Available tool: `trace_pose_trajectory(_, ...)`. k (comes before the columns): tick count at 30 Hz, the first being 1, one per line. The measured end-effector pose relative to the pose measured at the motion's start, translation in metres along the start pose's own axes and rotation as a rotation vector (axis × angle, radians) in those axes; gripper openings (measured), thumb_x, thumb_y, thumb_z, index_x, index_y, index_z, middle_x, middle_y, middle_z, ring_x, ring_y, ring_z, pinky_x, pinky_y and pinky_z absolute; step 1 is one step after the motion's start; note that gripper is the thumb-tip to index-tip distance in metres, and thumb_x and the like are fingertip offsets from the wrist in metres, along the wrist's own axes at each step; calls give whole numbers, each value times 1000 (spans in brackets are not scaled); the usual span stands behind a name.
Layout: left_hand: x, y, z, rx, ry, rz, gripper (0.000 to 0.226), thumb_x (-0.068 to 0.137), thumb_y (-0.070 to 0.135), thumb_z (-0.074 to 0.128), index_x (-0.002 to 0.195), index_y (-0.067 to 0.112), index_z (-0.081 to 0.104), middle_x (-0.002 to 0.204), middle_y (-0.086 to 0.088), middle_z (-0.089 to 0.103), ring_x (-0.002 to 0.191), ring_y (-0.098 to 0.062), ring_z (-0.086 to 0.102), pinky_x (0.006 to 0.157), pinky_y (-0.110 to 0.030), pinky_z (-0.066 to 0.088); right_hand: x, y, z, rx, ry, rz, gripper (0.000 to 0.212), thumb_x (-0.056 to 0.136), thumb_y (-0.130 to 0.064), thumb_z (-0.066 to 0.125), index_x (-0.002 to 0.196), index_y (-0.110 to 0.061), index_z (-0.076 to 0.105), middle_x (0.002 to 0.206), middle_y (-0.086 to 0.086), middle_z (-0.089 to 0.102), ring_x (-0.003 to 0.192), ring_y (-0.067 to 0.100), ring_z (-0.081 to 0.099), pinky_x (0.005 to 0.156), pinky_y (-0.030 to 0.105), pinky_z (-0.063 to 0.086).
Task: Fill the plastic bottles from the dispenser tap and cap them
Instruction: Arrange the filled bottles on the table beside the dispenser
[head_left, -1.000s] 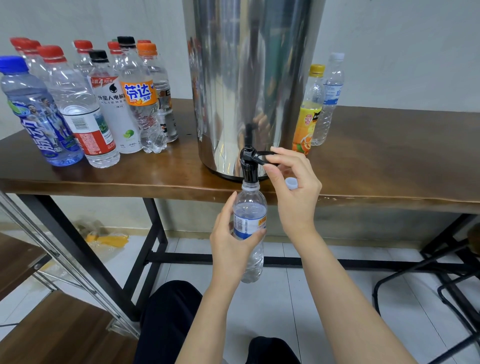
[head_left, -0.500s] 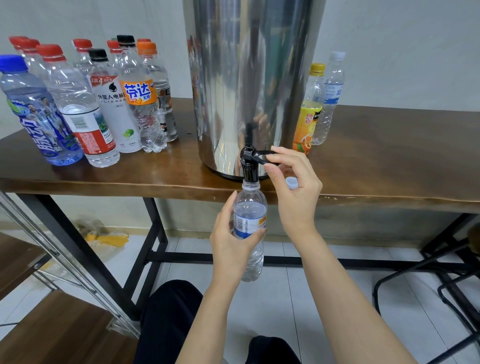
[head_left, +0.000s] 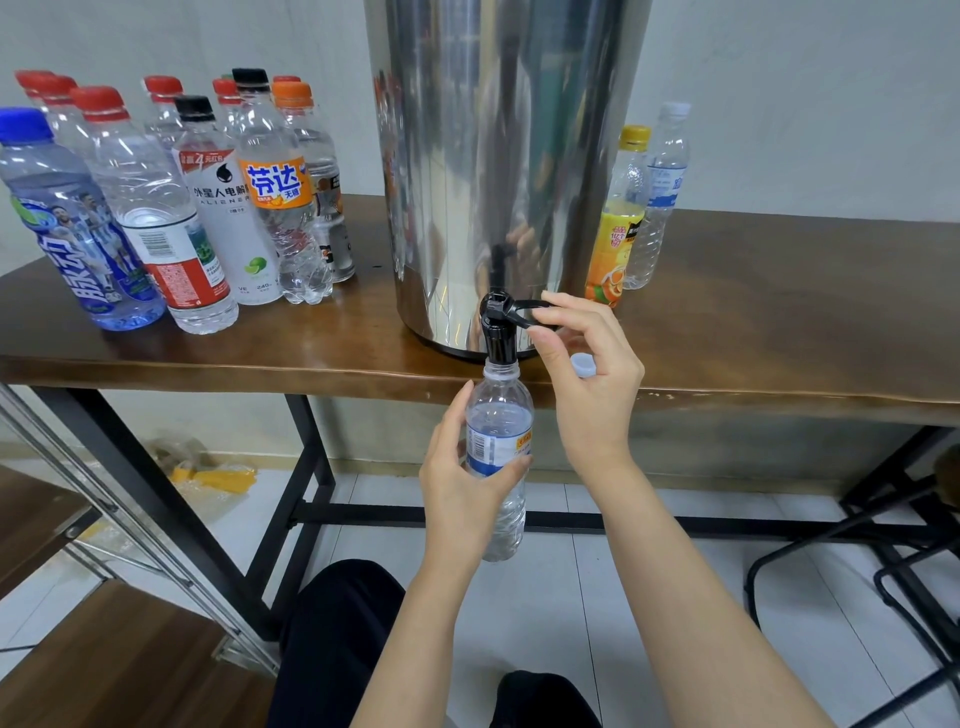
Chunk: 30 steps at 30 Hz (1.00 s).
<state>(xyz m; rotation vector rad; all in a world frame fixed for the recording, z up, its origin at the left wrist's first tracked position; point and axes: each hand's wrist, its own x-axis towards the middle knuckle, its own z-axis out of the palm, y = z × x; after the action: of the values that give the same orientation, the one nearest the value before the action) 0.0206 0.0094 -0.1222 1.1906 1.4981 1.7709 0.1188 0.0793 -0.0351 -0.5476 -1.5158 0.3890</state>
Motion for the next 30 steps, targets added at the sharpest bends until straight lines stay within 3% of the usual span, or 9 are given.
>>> trace_pose_trajectory(15, -2, 4, 0, 6, 14, -8, 93, 69, 7, 89, 133, 55, 40, 141, 5, 56, 131, -15, 52, 104, -45, 50, -1, 0, 0, -1, -10, 16, 10, 90, -19, 66, 100, -19, 69, 111, -4, 66, 98, 16, 64, 83, 24, 51)
trace_pose_trajectory(30, -3, 6, 0, -13, 0, -7, 93, 69, 5, 88, 135, 50, 41, 141, 8, 56, 130, -11, 53, 105, -43, 50, -1, 1, 0, 19, -3, 24, 11, 90, -15, 67, 100, -18, 69, 111, -5, 66, 97, 10, 64, 82, 21, 49)
